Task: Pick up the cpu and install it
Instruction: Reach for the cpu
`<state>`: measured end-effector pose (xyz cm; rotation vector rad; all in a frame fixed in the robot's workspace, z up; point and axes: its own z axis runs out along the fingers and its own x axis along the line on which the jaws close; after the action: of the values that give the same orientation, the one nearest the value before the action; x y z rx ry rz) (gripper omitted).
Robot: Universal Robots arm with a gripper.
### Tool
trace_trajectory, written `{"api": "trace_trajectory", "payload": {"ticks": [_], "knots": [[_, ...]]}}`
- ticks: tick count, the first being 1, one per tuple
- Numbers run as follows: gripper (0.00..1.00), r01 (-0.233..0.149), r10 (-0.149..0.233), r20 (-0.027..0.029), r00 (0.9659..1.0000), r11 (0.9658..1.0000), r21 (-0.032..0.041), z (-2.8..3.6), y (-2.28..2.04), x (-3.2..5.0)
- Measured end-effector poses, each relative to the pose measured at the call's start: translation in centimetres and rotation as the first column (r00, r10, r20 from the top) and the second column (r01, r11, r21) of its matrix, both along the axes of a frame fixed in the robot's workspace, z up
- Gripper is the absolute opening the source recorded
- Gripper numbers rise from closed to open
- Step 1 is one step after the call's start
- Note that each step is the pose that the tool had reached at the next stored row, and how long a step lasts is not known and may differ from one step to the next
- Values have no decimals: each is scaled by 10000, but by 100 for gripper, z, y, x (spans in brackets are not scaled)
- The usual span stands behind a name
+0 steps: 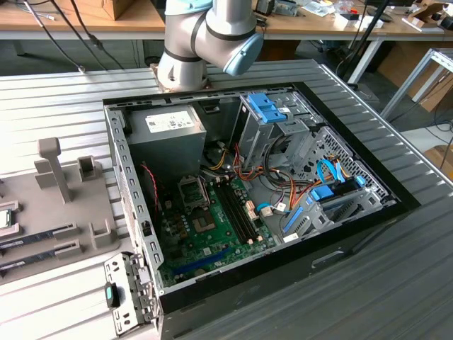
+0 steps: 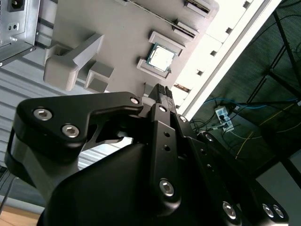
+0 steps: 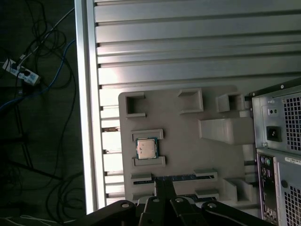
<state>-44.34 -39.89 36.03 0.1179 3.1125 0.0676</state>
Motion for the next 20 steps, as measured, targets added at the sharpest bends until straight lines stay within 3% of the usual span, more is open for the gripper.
{"api": "trace_trajectory", "payload": {"ticks": [20], "knots": [[11, 0, 0, 0, 10000, 10000, 0, -40, 0, 0]]}}
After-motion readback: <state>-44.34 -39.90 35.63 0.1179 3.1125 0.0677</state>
